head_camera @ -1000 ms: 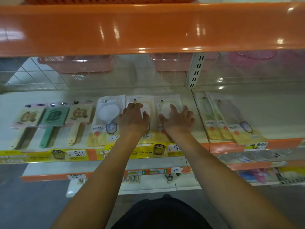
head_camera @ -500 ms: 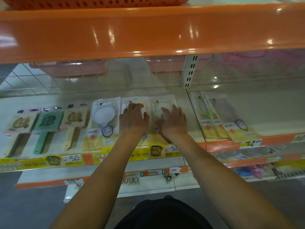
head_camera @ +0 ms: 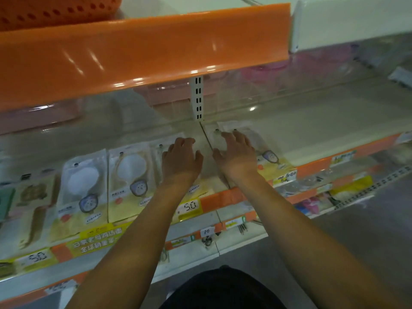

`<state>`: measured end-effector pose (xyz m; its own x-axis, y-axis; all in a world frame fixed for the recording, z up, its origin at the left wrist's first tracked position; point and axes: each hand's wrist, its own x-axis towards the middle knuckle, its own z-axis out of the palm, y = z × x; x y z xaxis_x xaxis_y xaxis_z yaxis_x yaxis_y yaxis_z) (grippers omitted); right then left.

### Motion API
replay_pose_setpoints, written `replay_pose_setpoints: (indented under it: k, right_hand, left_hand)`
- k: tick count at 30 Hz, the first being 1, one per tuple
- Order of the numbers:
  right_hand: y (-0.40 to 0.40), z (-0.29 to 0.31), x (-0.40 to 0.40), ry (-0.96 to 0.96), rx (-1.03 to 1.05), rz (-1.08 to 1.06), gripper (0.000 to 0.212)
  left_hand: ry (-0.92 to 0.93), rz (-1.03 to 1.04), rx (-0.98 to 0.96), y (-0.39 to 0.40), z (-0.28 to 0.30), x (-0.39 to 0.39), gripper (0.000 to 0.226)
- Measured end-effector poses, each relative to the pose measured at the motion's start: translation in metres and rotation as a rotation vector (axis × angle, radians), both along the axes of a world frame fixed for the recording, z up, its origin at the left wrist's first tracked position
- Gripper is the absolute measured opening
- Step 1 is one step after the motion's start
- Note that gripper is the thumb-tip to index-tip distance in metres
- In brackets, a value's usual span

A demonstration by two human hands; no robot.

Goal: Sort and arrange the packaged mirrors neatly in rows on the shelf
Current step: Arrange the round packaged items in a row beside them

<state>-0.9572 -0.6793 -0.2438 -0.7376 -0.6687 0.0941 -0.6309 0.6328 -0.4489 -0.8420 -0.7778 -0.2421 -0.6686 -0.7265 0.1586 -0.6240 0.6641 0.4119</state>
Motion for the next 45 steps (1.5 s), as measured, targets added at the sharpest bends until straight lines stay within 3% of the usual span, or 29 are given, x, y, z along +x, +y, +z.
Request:
replay_pose_setpoints:
  k: [12, 19, 28, 37, 42, 45]
  right_hand:
    - [0.036, -0.005, -0.064, -0.022, 0.028, -0.096, 0.063]
    - [0.043, -0.023, -0.089, -0.124, 0.300, -0.091, 0.068]
    - [0.041, -0.017, -0.090, -0.083, 0.325, -0.101, 0.087]
    - [0.048, -0.019, -0.081, 0.019, 0.248, -0.112, 0.068]
    - [0.049, -0.026, -0.073, 0.131, 0.095, -0.140, 0.063]
    - [0.046, -0.023, -0.071, 0.099, 0.164, -0.129, 0.057]
  left_hand:
    - [-0.044, -0.033, 0.035, 0.029, -0.001, -0.054, 0.040]
    - [-0.071, -0.007, 0.043, 0.036, -0.006, -0.061, 0.039]
    - [-0.065, 0.025, 0.052, 0.040, -0.006, -0.063, 0.038]
    - [-0.051, 0.039, 0.057, 0.038, -0.005, -0.059, 0.038]
    - [-0.042, 0.042, 0.060, 0.034, -0.006, -0.052, 0.038]
    - [-0.044, 0.047, 0.050, 0.032, -0.006, -0.047, 0.037]
